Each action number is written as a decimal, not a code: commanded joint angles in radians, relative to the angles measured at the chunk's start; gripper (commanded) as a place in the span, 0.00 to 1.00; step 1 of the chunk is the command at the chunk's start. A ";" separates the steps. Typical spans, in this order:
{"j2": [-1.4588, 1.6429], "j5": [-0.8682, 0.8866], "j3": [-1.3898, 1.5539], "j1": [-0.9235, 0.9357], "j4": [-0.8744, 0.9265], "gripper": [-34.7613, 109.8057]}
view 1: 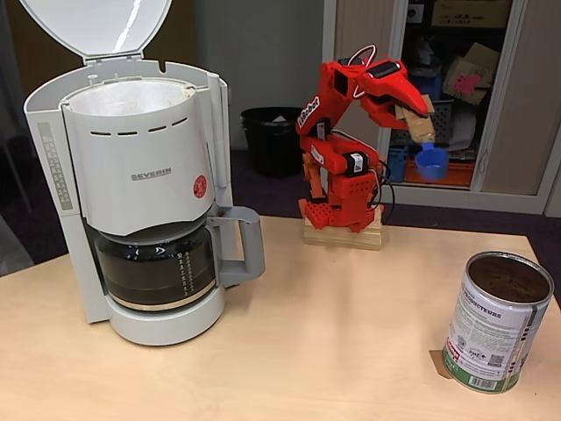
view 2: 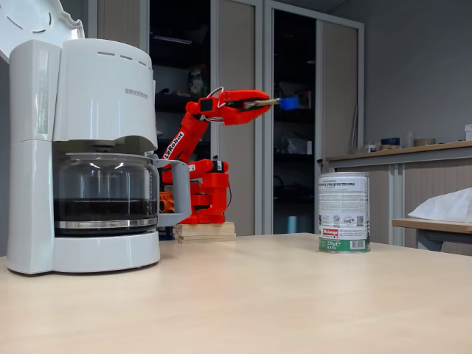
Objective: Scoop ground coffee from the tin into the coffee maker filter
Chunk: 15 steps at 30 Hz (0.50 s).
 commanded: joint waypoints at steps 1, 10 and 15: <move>-0.048 0.028 0.046 -0.074 -0.046 0.24; -0.290 0.029 0.089 -0.129 -0.150 0.24; -0.492 0.055 0.015 -0.140 -0.232 0.24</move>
